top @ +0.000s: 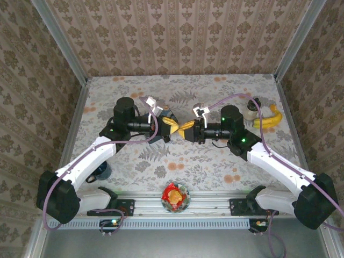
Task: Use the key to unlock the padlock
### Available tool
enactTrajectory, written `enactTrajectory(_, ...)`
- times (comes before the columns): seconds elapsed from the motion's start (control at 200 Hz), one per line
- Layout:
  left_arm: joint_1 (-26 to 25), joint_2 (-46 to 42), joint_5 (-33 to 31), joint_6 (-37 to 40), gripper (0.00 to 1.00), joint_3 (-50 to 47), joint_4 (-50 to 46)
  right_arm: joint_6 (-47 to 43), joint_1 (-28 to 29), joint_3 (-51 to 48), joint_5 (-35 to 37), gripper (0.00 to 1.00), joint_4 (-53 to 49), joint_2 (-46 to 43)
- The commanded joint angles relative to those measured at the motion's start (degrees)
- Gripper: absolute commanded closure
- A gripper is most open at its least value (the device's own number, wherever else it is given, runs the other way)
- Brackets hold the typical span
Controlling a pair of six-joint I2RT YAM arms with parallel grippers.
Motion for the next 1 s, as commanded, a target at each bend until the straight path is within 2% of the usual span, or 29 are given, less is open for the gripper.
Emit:
enactTrajectory(0.0, 0.35, -1.27, 1.32, -0.98, 1.00, -0.68, 2.00, -0.16, -0.37, 1.99, -1.38, 0.79, 0.01, 0.19)
enactTrajectory(0.225, 0.52, -1.62, 0.79, -1.51, 1.00, -1.08, 2.84, -0.34, -0.72, 1.91, -1.47, 0.89, -0.61, 0.19)
enactTrajectory(0.34, 0.70, -1.62, -0.24, -1.93, 1.00, -1.17, 2.85, -0.25, -0.96, 1.82, -1.47, 1.00, -0.71, -0.06)
enactTrajectory(0.385, 0.95, -1.68, -1.28, -2.44, 1.00, -1.29, 2.87, -0.25, -0.98, 1.82, -1.38, 1.00, -0.94, -0.21)
enactTrajectory(0.455, 1.54, -1.86, -3.15, -4.00, 0.90, -1.55, 3.49, -0.23, -1.07, 1.69, -0.53, 1.00, -1.72, -0.82)
enactTrajectory(0.55, 2.65, -2.63, -6.33, -7.49, 0.59, -2.38, 5.61, -0.31, -1.16, 1.05, 2.33, 1.00, -3.86, -2.45)
enactTrajectory(0.64, 3.63, -3.99, -10.14, -10.06, 0.37, -3.63, 8.14, -0.75, -1.24, 0.68, 6.22, 1.00, -7.58, -4.38)
enactTrajectory(0.805, 3.31, -6.23, -23.51, -9.11, 0.18, -5.06, 4.86, -1.79, -1.38, 1.11, 11.71, 1.00, -15.17, -7.05)
enactTrajectory(0.915, 2.20, -6.76, -36.06, -10.82, 0.01, -6.75, 3.40, -2.19, -1.60, 1.56, 15.80, 1.00, -20.27, -7.46)
enactTrajectory(0.995, 0.02, -6.34, -46.80, -12.15, 0.00, -7.18, -0.35, -2.11, -1.84, 1.32, 18.30, 1.00, -23.09, -7.05)
